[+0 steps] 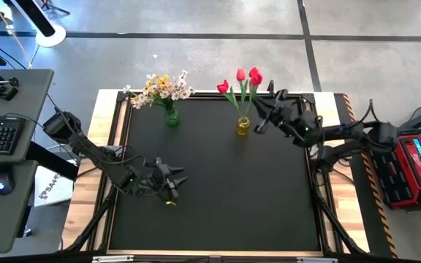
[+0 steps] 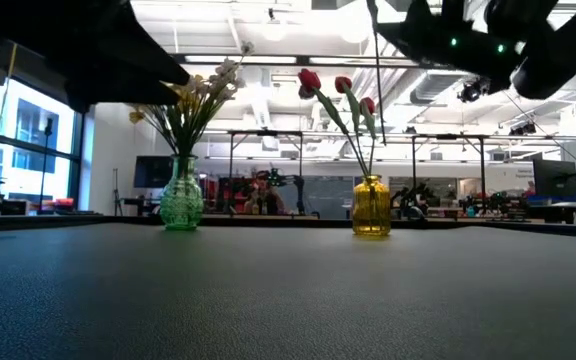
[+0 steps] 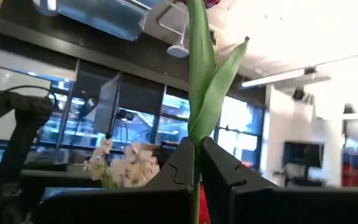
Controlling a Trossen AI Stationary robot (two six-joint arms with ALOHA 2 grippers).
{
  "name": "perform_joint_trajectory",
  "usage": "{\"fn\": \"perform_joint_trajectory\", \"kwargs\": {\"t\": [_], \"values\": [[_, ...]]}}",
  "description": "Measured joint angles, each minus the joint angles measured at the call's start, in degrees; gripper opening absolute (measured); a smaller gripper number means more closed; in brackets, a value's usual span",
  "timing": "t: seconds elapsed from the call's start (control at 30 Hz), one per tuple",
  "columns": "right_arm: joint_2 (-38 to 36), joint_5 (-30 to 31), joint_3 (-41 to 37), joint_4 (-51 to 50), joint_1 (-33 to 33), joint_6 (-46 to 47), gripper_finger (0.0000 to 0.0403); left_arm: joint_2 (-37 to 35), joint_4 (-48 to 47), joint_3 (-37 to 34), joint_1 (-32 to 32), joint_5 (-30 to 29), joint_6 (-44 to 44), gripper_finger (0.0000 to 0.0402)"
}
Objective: Sort flowers into vase by color
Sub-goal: Put the red flower into the yellow vase
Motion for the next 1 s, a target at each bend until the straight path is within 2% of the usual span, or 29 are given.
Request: {"fn": "perform_joint_trajectory", "kwargs": {"t": [0.13,0.2,0.27,0.53,0.83,1.0], "values": [[2.5,-8.5,-0.3,1.7,-5.7,8.6,0.0,0.0,0.4,0.0,0.4,0.0,0.0,0.0168],[4.8,-10.2,-0.3,6.2,-6.7,10.3,0.0,0.0,0.9,0.0,0.4,0.0,-0.1,0.0168],[7.0,-10.3,-0.3,9.2,-7.0,10.6,0.0,0.0,1.8,0.0,0.4,0.0,0.1,0.0168],[13.2,-8.7,-0.1,9.1,-8.1,10.1,0.0,0.0,5.0,0.0,0.3,0.6,3.9,0.0168],[13.9,-8.6,-0.1,9.0,-8.5,9.6,0.0,0.0,4.9,0.0,0.3,0.6,4.4,0.0168],[13.9,-8.6,0.0,7.9,-8.5,6.1,0.0,0.0,4.9,0.0,0.3,0.6,4.4,0.0168]]}}
